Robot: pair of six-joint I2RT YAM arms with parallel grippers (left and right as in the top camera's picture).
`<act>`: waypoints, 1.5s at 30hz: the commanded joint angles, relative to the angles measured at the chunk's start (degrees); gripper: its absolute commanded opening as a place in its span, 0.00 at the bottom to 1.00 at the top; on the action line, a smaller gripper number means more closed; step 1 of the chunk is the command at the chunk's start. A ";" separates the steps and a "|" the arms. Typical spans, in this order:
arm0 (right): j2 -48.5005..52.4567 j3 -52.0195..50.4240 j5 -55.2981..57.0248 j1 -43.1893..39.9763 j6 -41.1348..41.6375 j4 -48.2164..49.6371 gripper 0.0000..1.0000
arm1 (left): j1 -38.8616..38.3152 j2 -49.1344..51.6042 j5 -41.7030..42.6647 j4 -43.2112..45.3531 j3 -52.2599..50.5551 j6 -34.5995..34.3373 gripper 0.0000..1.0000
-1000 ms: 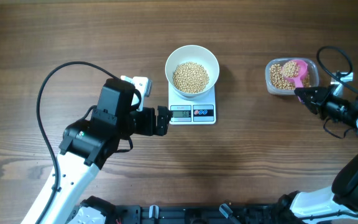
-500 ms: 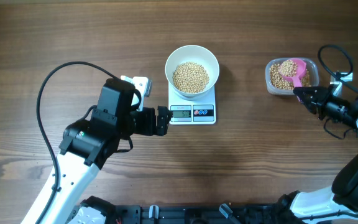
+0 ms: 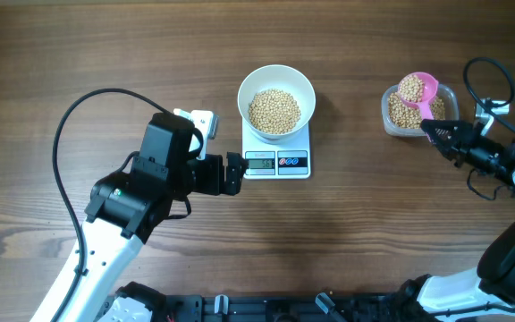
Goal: Scoop item into bowl and weigh 150g on scale
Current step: 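Scoop more soybeans from the tub with the right gripper, then carry the filled pink scoop left over the white bowl with the right gripper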
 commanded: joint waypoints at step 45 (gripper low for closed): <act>-14.01 -0.37 18.86 39.47 19.65 16.15 0.04 | -0.26 -0.20 0.66 0.13 0.17 0.50 1.00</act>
